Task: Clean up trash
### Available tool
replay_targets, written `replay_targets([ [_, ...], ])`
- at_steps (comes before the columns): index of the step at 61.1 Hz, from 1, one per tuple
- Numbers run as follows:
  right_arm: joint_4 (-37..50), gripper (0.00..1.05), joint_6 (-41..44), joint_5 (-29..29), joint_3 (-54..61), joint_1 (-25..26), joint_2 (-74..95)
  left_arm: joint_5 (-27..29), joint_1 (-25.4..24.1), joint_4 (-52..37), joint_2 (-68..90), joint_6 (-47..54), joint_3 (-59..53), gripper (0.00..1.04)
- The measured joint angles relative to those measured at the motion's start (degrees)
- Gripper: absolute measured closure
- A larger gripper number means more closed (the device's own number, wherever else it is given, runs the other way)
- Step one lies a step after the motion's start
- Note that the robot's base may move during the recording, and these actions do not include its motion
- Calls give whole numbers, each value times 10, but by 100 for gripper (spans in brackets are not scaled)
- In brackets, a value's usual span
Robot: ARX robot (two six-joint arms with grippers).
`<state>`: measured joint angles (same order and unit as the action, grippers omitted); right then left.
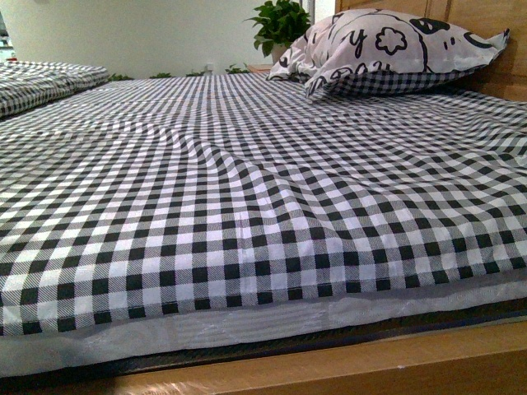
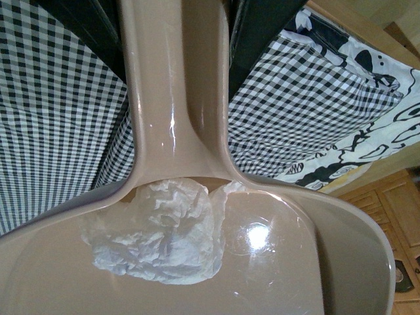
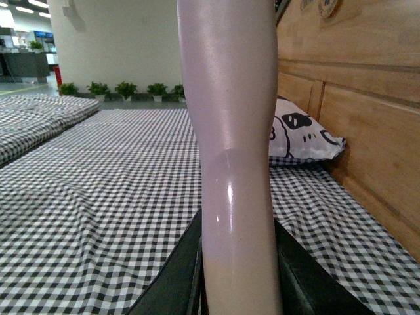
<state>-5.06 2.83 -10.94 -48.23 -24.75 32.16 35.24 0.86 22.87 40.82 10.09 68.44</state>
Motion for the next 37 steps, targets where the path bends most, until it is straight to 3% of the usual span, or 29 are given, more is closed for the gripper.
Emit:
replay_targets([
  [10, -2, 84, 0, 4, 9, 6, -12, -3, -28, 5, 1, -15, 0, 80],
  [37, -2, 84, 0, 4, 9, 7, -12, -3, -29, 5, 1, -21, 0, 80],
])
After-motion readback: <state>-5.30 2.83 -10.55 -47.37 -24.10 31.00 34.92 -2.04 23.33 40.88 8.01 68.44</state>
